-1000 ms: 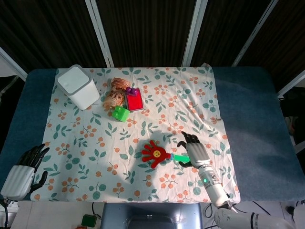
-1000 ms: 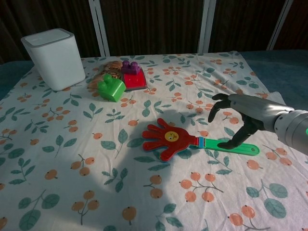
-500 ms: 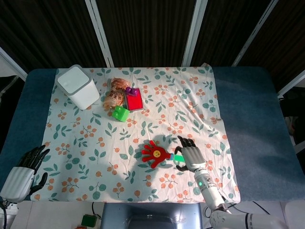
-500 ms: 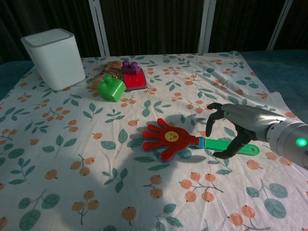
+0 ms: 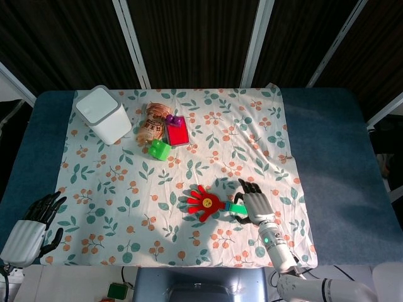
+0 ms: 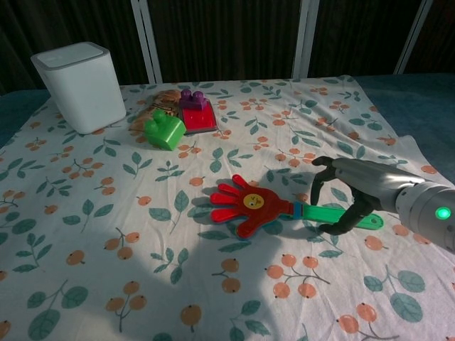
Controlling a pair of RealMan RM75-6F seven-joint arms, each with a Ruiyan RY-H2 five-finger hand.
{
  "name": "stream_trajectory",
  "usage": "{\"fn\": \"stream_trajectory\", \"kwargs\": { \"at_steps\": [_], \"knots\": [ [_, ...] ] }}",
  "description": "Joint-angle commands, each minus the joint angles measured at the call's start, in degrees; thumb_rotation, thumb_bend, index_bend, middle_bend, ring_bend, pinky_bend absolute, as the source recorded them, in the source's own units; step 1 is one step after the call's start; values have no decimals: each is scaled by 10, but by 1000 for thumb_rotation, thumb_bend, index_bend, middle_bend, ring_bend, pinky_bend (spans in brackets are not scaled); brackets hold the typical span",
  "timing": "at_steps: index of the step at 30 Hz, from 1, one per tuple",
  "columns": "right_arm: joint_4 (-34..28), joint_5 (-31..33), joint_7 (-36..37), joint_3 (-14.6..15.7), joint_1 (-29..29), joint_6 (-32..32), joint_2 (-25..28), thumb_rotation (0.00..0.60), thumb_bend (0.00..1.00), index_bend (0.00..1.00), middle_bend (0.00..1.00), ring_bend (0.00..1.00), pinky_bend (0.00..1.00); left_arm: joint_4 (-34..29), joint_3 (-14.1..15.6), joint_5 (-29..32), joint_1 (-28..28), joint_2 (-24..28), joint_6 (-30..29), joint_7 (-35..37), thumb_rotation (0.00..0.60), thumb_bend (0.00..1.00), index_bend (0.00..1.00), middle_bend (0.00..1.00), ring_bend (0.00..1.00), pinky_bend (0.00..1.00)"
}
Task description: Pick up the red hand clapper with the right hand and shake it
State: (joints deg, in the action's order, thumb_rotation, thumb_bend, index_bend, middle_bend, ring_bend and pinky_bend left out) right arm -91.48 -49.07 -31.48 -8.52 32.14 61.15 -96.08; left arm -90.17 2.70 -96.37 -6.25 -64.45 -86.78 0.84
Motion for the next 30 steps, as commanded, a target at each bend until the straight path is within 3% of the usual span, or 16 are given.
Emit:
{"fn": "stream_trajectory", "kwargs": {
  "at_steps": [1,18,25,30],
  "knots": [
    [1,-2,1,1,1,2,-1,600,369,565,61,0,0,0,0,1,0,0,0,-1,600,503,0,0,0,136],
    [12,6,2,3,9,6,-9,600,391,605,89,0,0,-5,-2,8,5,3,-5,-4,600,507,0,0,0,141],
    [20,3,5,1,11,12,-15,600,414,707,202,2,0,-6,-2,9,6,5,-4,-9,600,532,0,0,0,142],
    [23,1,13,-1,11,13,-17,600,429,772,277,70,0,-8,-2,9,6,5,-4,-10,600,532,0,0,0,142]
  ]
}}
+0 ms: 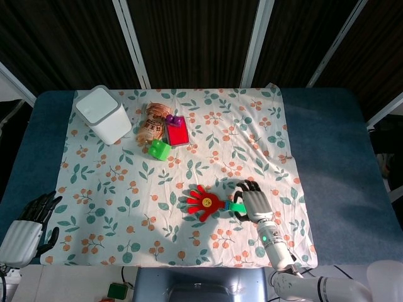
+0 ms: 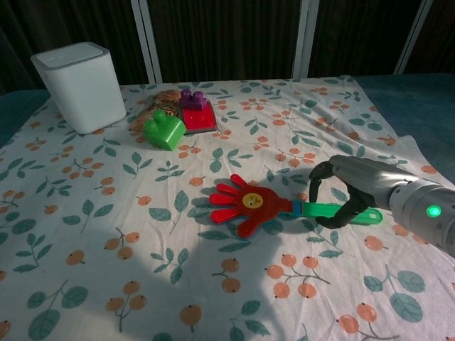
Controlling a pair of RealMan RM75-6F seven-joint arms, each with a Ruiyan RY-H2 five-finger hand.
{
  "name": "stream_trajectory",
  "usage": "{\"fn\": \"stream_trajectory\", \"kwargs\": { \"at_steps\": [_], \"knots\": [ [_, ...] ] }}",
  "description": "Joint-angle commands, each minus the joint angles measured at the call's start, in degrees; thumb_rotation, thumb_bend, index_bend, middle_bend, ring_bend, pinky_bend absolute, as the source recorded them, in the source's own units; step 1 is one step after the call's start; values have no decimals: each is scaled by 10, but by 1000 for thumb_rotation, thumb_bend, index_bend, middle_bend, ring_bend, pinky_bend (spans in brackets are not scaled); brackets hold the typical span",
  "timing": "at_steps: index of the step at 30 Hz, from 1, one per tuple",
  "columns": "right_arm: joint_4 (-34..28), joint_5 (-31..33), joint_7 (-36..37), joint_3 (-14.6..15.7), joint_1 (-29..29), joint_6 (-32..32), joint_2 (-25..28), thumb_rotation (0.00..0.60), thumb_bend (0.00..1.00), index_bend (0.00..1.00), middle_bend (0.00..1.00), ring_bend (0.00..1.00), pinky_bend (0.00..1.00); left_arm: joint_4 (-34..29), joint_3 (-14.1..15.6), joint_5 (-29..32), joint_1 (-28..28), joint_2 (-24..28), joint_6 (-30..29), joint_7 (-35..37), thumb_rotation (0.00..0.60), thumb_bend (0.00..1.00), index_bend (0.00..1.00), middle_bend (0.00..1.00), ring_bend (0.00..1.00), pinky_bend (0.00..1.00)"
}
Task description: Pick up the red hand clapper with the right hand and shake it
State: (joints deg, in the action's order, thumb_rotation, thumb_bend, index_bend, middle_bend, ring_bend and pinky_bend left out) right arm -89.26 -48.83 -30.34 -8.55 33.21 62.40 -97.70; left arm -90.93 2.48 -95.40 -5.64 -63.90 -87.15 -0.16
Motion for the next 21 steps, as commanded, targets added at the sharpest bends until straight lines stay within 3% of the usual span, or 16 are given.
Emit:
{"fn": "stream_trajectory", "kwargs": {
  "at_steps": [1,6,10,16,21],
  "knots": [
    [2,-2,2,-1,1,0,-1,600,429,773,280,78,0,0,0,-1,1,0,-1,-1,600,532,0,0,0,142],
    [2,-7,6,-1,1,2,0,600,430,787,304,103,0,0,0,-2,2,0,-4,1,600,531,0,0,0,142],
    [5,-18,16,-2,-2,6,-1,600,433,831,394,199,40,1,0,-3,2,1,-6,3,600,530,0,0,0,142],
    [5,-25,39,-6,-6,3,-2,600,450,873,564,487,508,1,-1,-2,2,1,-5,4,600,530,0,0,0,142],
    [2,-24,48,-10,-6,-1,1,600,457,881,593,578,658,1,-1,-2,1,2,-3,1,600,531,0,0,0,143]
  ]
}}
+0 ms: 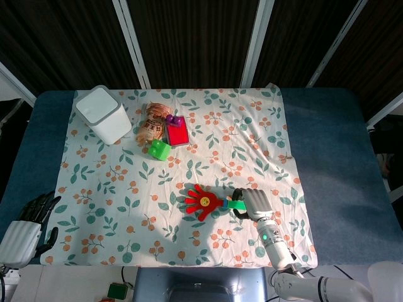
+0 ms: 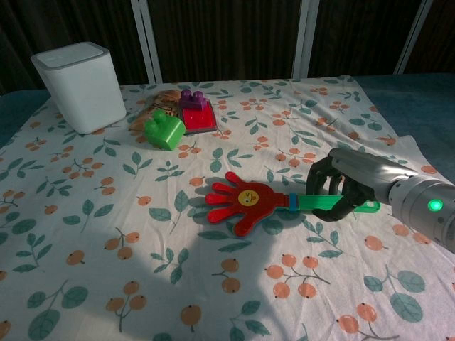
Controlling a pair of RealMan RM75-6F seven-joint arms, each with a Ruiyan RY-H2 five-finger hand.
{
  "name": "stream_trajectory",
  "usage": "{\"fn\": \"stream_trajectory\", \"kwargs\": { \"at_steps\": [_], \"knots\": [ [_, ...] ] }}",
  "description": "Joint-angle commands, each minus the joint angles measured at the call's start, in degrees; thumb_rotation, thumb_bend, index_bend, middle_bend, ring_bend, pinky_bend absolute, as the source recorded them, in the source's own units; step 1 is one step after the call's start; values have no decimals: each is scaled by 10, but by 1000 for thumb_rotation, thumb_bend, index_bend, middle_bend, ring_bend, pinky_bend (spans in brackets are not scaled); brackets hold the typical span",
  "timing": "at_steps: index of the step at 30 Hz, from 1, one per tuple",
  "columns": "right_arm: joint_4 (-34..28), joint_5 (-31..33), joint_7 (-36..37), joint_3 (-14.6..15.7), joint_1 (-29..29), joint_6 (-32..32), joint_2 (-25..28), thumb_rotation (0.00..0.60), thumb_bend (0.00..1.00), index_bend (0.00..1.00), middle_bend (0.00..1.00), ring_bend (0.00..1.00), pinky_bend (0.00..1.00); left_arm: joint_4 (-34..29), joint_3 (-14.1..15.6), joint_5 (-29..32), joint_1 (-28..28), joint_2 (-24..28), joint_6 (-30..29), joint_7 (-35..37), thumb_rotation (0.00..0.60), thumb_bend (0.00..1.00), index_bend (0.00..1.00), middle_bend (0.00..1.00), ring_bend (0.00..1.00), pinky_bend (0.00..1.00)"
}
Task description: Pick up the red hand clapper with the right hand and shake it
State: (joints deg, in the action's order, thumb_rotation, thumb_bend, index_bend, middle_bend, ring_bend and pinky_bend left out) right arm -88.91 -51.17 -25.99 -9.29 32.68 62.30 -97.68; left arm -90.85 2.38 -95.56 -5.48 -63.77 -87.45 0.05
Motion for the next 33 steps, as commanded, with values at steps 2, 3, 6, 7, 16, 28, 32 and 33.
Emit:
{"fn": "stream_trajectory", "kwargs": {
  "at_steps": [2,3,6,7,16,28,32,33],
  "knots": [
    [-3,-4,12,-5,-2,1,1,600,460,883,612,611,707,0,0,0,0,1,1,-1,600,531,0,0,0,143],
    [-4,-5,15,-6,-2,1,1,600,461,884,619,625,723,-1,1,0,0,1,1,-1,600,530,0,0,0,144],
    [-7,-9,27,-10,-4,3,2,600,463,885,643,699,792,-1,2,-1,0,1,2,-2,600,530,0,0,0,146],
    [-9,-10,32,-10,-5,2,2,600,464,885,650,727,815,-1,2,-2,0,2,1,-2,600,530,0,0,0,146],
    [-2,-17,60,-13,-7,-9,0,600,471,904,727,823,899,0,1,-3,0,1,-1,-1,600,529,0,0,0,146],
    [16,-131,328,-30,-55,-12,-18,600,442,932,774,870,947,1,1,-4,0,1,-1,1,600,530,0,0,0,147],
    [17,-196,423,-31,-72,19,-16,600,438,932,774,870,947,1,1,-4,0,1,0,0,600,530,0,0,0,146],
    [16,-215,449,-30,-76,28,-15,600,437,932,774,870,947,1,1,-3,0,1,1,-1,600,530,0,0,0,146]
  ]
}}
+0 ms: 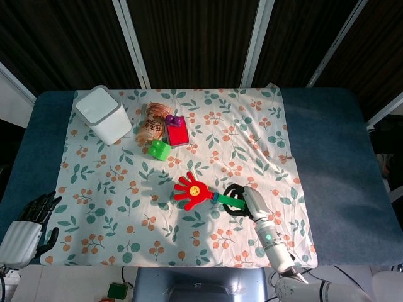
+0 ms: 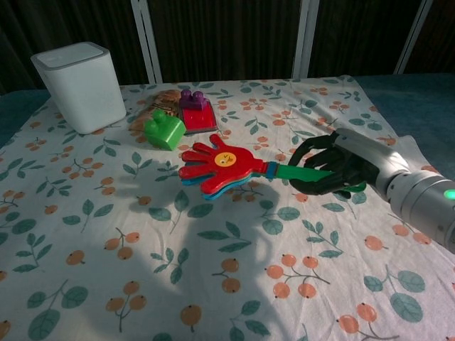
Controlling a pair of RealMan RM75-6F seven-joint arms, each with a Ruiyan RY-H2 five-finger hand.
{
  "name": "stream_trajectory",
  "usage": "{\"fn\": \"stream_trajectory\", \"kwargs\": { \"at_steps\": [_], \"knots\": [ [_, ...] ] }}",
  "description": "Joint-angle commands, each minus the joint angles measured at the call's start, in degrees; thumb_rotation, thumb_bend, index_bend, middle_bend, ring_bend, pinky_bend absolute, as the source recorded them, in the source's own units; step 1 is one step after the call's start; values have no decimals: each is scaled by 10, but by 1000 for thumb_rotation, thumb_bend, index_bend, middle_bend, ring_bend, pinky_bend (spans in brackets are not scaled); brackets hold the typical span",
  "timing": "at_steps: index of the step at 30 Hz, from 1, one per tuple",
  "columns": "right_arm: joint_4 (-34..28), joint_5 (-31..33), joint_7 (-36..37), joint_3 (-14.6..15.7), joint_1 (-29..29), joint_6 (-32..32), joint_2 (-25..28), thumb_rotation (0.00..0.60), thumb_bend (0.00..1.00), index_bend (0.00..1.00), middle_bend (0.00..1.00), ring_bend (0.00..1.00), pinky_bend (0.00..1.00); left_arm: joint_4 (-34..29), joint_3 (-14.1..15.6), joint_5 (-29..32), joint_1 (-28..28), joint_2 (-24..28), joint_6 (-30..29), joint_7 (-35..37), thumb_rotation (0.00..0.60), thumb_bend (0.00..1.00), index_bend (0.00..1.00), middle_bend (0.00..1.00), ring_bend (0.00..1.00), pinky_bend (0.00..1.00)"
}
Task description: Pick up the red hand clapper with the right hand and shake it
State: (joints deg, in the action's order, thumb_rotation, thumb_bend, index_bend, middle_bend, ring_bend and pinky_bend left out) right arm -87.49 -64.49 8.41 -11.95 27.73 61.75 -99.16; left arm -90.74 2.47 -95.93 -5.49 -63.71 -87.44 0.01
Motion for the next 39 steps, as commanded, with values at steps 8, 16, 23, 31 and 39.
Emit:
{"fn": "stream_trajectory", "kwargs": {
  "at_steps": [8,16,23,31,39],
  "knots": [
    [0,-244,361,17,-33,98,36,600,437,932,778,872,953,5,2,-13,0,-2,-9,5,600,531,0,0,0,146],
    [53,-219,315,13,-22,78,31,600,437,932,780,875,957,5,0,-4,-2,-1,-1,8,600,531,0,0,0,146],
    [27,-67,23,0,-5,-4,29,600,436,932,780,876,958,3,-1,-1,-4,0,2,9,600,531,0,0,0,146],
    [-50,-145,172,-5,-18,22,63,600,437,933,780,876,958,4,-2,0,-4,0,3,8,600,531,0,0,0,146],
    [-45,-269,357,2,-60,180,61,600,437,932,780,877,962,3,-5,7,-4,-1,3,7,600,530,0,0,0,147]
  ]
}}
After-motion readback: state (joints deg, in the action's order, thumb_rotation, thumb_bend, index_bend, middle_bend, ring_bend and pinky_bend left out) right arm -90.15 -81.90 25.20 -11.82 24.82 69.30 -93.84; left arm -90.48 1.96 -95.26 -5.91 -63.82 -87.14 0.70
